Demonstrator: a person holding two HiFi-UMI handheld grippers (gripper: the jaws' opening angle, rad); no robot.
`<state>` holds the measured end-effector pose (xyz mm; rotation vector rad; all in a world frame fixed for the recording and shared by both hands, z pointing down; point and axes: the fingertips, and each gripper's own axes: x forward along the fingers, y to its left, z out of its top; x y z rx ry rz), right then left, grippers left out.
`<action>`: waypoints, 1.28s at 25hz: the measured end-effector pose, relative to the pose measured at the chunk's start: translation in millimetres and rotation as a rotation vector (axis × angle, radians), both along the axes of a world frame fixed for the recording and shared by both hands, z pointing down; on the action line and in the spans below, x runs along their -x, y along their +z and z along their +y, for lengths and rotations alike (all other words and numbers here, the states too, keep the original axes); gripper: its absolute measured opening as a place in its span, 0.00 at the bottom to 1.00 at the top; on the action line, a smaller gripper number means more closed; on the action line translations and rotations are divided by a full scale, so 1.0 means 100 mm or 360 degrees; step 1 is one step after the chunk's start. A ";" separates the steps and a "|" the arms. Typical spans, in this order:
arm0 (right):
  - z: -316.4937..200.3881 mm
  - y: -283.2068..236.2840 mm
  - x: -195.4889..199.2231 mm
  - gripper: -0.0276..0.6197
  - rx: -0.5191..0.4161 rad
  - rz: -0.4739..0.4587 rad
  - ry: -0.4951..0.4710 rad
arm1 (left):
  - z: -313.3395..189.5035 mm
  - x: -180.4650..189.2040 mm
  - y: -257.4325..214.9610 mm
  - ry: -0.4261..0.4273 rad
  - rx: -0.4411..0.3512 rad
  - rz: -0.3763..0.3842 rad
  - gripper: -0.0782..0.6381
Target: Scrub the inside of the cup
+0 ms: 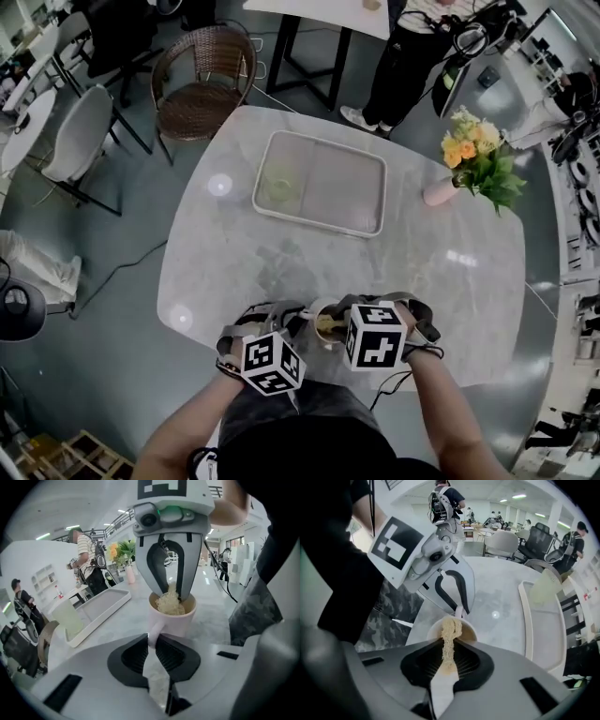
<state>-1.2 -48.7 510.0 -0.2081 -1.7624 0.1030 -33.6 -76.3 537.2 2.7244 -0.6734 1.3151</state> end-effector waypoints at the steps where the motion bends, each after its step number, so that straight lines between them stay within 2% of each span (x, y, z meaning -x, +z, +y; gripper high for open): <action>1: 0.00 -0.05 0.00 0.14 0.0011 -0.0015 0.0022 | 0.00 0.00 0.00 -0.0014 -0.0002 -0.0004 0.19; 5: 0.01 -0.27 0.03 0.14 0.0042 -0.0099 0.0116 | 0.02 0.03 -0.01 -0.0074 0.0023 -0.0018 0.19; 8: -0.04 -0.41 0.04 0.14 0.0045 -0.0183 0.0269 | 0.02 0.07 -0.01 -0.0117 0.0047 -0.0026 0.19; 11: -0.20 -0.37 -0.01 0.14 -0.0098 -0.0174 0.0421 | 0.05 0.08 -0.01 -0.0140 0.0065 -0.0019 0.19; 15: -0.21 -0.08 0.02 0.14 -0.0322 -0.0035 0.0292 | 0.08 0.10 -0.01 -0.0138 0.0065 -0.0014 0.19; 19: -0.14 0.22 0.05 0.14 -0.0412 0.0138 0.0164 | 0.14 0.06 0.00 -0.0086 0.0070 -0.0028 0.19; 22: -0.08 0.26 0.10 0.14 -0.0288 0.0148 0.0207 | 0.15 0.08 0.04 -0.0110 0.0110 -0.0026 0.19; 25: -0.01 0.14 0.10 0.14 -0.0013 0.0049 0.0372 | 0.09 0.08 0.05 -0.0152 0.0145 -0.0014 0.19; 27: 0.02 -0.01 0.08 0.14 0.0107 -0.0013 0.0474 | 0.06 0.06 0.05 -0.0142 0.0139 -0.0023 0.19; 29: 0.02 -0.17 0.07 0.14 0.0148 -0.0080 0.0565 | 0.04 0.06 0.05 -0.0112 0.0124 -0.0038 0.19; 32: -0.04 -0.39 0.05 0.14 0.0109 -0.0175 0.0698 | 0.01 0.06 0.04 -0.0062 0.0104 -0.0026 0.19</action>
